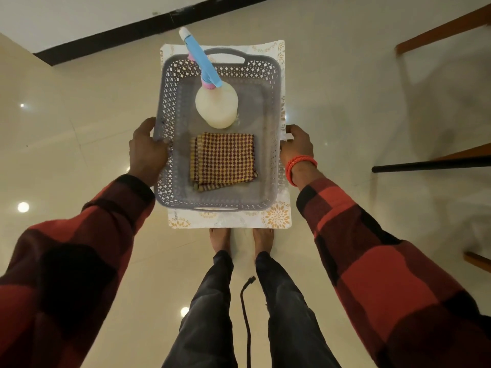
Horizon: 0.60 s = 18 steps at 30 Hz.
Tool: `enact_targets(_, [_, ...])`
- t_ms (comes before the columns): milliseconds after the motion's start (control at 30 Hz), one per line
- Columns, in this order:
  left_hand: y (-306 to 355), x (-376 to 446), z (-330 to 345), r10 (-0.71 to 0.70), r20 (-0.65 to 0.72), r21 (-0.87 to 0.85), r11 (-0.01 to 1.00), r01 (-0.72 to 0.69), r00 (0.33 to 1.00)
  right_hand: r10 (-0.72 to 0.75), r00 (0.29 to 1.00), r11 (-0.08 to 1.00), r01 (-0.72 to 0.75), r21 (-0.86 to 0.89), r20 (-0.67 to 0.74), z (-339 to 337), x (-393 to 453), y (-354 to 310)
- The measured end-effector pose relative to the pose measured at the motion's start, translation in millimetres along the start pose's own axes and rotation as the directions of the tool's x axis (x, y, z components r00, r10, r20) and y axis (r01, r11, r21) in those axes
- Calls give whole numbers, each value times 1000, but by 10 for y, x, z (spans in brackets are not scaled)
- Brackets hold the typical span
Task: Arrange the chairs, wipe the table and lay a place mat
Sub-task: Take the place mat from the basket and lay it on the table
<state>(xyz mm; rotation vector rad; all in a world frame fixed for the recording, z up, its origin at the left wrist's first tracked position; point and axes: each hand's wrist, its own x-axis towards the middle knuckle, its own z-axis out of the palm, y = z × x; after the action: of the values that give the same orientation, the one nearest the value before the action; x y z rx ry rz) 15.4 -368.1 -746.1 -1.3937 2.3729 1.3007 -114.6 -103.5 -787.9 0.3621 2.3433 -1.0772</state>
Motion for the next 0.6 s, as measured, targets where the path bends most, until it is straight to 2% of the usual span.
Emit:
enact_targets(100, [-13,-7,-26,-26,-17,-65,998,24,1000,-24,999,998,27,58,-49,-120,-48,-56])
enact_targets(300, [-35,4,-107,-28,-61,-99,995,22,998,-59,983,996,70,60,-174,-487,-153,-101])
enact_targets(500, [3,-39,-156,-69,-89,-141,988,56,994,-156,916,988,139,-73,-370,-1015,-428,-230])
enact_targets(600, [-17,-2,-125,-78,-83,-139,988,66,993,-204,886,976,154,-151,-417,-1292,-692,-354])
